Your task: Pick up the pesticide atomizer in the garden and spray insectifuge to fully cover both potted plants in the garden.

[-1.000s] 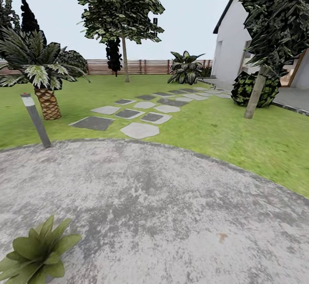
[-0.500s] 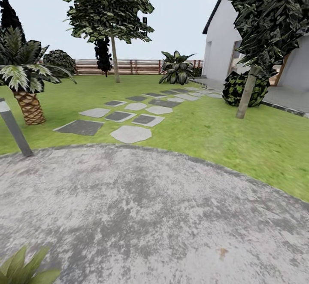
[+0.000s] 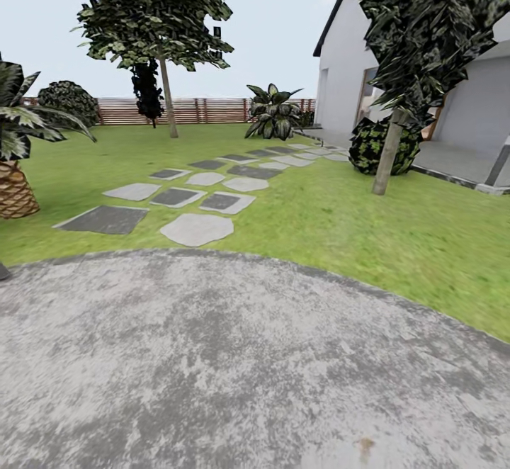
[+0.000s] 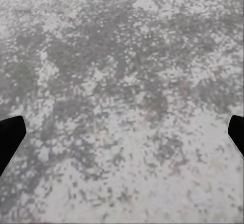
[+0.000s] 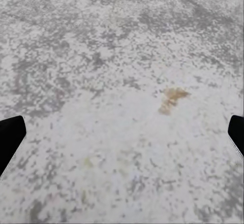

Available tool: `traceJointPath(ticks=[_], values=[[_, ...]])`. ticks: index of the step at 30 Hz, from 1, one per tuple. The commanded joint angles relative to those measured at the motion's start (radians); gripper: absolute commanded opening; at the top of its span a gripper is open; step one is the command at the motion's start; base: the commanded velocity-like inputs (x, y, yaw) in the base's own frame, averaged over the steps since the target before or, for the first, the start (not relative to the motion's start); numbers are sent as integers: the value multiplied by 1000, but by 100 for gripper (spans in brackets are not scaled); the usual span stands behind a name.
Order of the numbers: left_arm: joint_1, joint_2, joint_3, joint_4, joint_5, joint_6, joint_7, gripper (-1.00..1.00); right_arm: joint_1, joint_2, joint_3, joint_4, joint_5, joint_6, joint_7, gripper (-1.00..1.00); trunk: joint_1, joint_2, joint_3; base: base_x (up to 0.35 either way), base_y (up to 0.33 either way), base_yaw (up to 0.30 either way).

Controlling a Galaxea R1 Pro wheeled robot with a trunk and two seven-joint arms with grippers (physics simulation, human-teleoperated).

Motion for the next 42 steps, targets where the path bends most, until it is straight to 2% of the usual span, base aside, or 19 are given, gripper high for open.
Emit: traceJointPath(ticks=[1,42], values=[[-1,0,2,1,-2,-3,0,100,0,0,0,1,1,-3,0,100,0,0,-1,339,0,-3],[1,0,0,2,-3,-3,0,100,0,0,-1,2,2,-4,-2,100,0,0,-1,339,0,0]])
